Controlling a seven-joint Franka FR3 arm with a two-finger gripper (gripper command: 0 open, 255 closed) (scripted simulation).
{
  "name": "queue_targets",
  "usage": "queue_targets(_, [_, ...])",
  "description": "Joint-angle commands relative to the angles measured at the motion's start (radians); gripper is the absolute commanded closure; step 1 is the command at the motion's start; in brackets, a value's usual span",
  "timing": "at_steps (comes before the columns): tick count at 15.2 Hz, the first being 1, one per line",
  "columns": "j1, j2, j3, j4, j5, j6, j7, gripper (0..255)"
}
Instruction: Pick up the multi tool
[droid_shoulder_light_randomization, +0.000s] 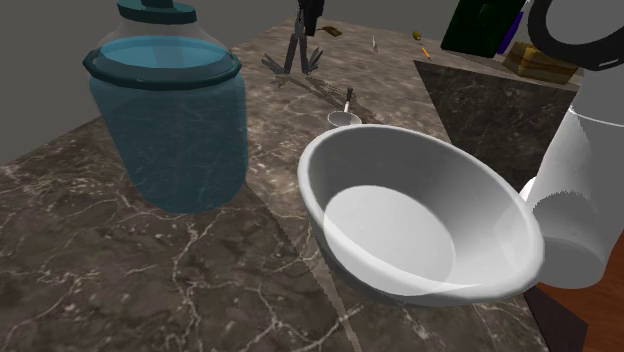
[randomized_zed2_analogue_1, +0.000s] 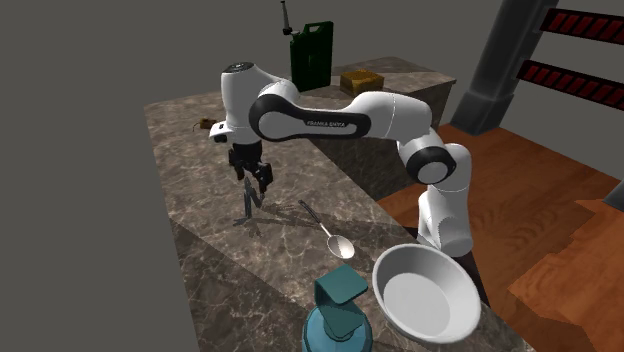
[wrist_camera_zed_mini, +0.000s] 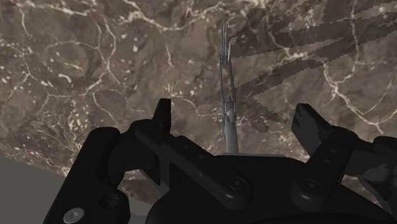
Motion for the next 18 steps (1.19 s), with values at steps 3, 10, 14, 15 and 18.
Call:
queue_targets(3, [0.001,-0.019,0.000,-0.063,-0.001,0.045,-0.001,0])
queue_targets(10, [0.002,-0.019,0.001,-0.062,-0.001,0.044,0.000,255])
queue_targets(14, [0.001,-0.012,0.000,-0.039,-0.001,0.028,-0.001,255])
queue_targets(15, [0.000,-0.004,0.000,-0.014,0.000,0.011,-0.001,255])
queue_targets(18, [-0.002,0.022,0.000,0.067,0.002,-0.044,0.000,255])
